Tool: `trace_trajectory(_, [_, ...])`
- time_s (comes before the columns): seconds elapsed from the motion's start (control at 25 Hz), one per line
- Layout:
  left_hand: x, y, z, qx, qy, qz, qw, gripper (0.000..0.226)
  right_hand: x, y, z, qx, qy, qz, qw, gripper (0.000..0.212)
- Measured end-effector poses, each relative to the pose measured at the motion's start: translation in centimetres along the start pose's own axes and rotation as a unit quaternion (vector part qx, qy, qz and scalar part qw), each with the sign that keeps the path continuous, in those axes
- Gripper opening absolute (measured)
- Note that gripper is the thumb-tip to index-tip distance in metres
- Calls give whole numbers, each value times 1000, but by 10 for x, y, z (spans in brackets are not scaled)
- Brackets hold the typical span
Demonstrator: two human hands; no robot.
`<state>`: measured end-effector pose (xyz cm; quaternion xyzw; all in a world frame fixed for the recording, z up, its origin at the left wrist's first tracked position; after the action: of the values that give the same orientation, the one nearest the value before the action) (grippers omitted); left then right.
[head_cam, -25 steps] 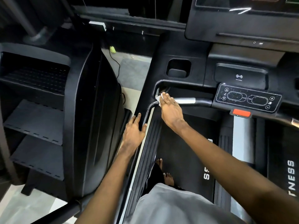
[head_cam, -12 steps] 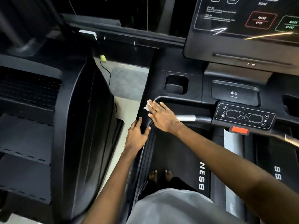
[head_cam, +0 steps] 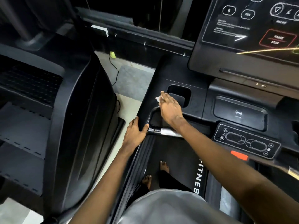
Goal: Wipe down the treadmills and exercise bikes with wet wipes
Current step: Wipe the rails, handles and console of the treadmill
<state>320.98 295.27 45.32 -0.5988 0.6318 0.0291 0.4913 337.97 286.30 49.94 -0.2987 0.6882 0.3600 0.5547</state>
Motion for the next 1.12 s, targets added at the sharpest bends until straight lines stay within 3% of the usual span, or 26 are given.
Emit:
trace_trajectory(0.08, [0, -7, 8, -11, -3, -6, 1000, 82, -2, -4, 6, 0, -11, 36, 999, 42])
trace_trajectory(0.16, [1, -11, 10, -33, -10, -20, 999, 84, 6, 8, 5, -52, -9, 47, 998, 41])
trace_trajectory(0.28, [5, -13, 5, -44, -44, -33, 998, 86, 16, 19, 13, -117, 33, 31, 992, 60])
trace_trajectory(0.44, [4, -14, 6, -48, -55, -37, 997, 83, 17, 19, 35, -78, 78, -26, 994, 77])
trace_trajectory(0.56, [0, -15, 17, -54, -27, -40, 997, 85, 8, 7, 44, -38, 72, -23, 996, 70])
trace_trajectory(0.68, [-1, -17, 31, -35, -16, -42, 998, 86, 5, -8, 33, -50, 75, -31, 995, 63])
trace_trajectory(0.88, [0, -29, 36, -30, -44, -43, 998, 80, 6, -15, 60, -26, 87, -18, 996, 70])
trace_trajectory(1.04, [3, -37, 33, -6, -85, -41, 996, 77, 11, 3, 72, -105, 114, -40, 987, 68])
trace_trajectory(1.12, [3, -35, 33, -13, -82, -55, 995, 78, 4, -10, 71, -99, 104, -62, 988, 65])
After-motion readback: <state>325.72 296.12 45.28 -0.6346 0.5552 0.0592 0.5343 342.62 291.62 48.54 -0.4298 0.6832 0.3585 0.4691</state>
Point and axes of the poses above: each hand's wrist, its own z-axis towards the middle knuckle, its own x-axis out of the palm, y = z × x, the point moved 8 cm from there along z, towards the middle knuckle, and after that the axes turned 9 degrees about -x, right-handed, at the moved point
